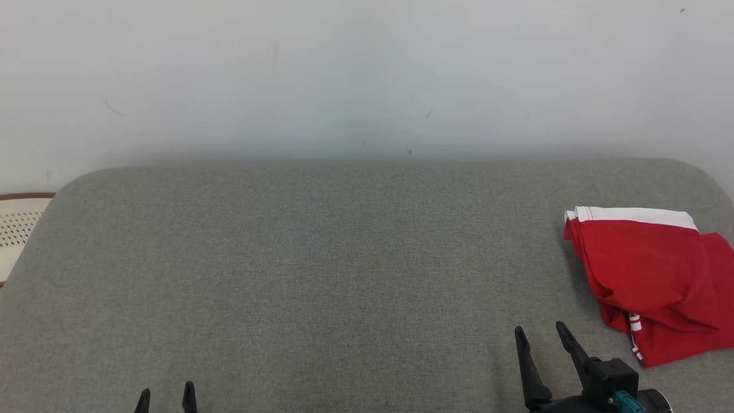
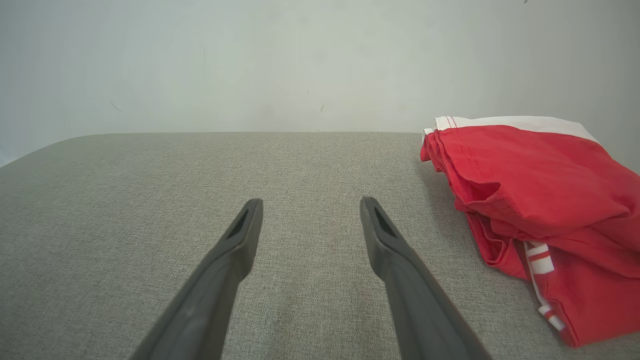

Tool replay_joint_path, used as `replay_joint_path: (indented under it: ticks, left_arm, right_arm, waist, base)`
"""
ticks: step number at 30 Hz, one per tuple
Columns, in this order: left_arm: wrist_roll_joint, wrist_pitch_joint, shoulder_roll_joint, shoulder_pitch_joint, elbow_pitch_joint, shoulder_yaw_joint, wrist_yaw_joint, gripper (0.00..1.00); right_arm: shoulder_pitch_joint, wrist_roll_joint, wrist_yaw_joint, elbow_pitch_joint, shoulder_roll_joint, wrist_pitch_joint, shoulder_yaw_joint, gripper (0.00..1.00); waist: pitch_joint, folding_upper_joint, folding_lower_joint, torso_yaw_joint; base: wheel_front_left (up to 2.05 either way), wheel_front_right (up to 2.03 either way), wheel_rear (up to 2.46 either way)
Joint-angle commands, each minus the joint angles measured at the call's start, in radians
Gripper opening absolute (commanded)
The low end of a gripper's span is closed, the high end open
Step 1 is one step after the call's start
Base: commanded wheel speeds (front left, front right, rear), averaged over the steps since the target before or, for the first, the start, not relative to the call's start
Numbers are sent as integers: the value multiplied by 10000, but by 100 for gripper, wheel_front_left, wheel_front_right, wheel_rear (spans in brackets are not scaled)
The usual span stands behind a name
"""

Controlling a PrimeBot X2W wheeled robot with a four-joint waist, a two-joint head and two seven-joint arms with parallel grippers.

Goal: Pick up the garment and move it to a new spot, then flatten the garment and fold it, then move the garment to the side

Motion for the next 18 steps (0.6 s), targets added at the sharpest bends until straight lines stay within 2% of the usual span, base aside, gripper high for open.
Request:
replay_joint_path:
  ticks: [1,5,6,10,18]
  left_arm:
    - [17,-8,8,32,11,27,-83,100]
    - [96,-8,6,50,-50,40,-123,100]
    - [75,0,-8,5,-58,4,-88,0]
    - [-53,109,-36,15,261,29,-104,0]
    - [-1861,610,-29,-190,311,138,-286,0]
  right_arm:
    - [54,-32,2,-17,-30,-10,9,100]
    - [77,-29,2,-14,-27,-9,12,100]
    - [10,-2,0,19,6,2,0,0]
    - [169,145,0,261,43,39,-22,0]
    - [97,2099,0,124,68,510,-389,0]
  waist:
    - [-4,-1,0,4]
    - [-8,-1,0,9]
    - [-7,-1,0,9]
    - [-5,-1,0,11]
    - [32,-1,0,31]
  base:
    - [0,0,0]
    - [0,0,0]
    - [0,0,0]
    - [0,0,0]
    - [0,0,0]
